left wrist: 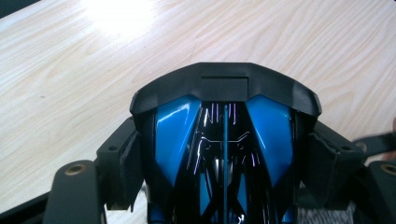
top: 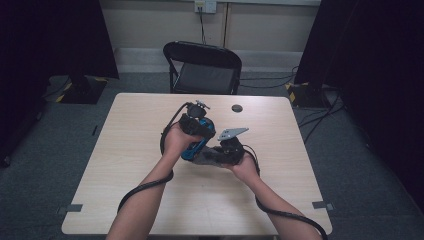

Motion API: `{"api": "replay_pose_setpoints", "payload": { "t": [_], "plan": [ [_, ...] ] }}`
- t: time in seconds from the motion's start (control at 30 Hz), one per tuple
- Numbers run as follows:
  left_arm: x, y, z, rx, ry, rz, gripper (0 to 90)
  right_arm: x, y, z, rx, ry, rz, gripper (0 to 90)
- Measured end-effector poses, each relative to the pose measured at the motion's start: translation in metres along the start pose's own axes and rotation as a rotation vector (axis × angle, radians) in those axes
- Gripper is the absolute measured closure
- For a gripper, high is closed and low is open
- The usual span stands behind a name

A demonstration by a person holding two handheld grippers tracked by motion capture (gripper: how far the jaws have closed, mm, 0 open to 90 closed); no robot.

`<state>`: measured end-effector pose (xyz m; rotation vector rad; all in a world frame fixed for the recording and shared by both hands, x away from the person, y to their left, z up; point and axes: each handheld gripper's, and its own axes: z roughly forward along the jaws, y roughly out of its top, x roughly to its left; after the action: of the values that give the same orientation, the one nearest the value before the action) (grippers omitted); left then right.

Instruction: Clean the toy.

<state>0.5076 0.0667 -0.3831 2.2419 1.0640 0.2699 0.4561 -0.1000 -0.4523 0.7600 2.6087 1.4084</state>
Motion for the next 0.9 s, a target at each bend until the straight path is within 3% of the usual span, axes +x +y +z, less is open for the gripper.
{"api": "replay_pose_setpoints", "payload": {
  "t": [0.5,0.9],
  "plan": [
    [0.009,0.000,-0.006,-0.007,0.011,-0.023,25.5,0.020,0.001,0.016,0.047,0.057,-0.067,75.8],
    [0.013,0.001,-0.012,-0.032,0.034,-0.045,25.5,0.021,-0.003,0.017,0.079,0.062,-0.094,75.8]
  ]
}}
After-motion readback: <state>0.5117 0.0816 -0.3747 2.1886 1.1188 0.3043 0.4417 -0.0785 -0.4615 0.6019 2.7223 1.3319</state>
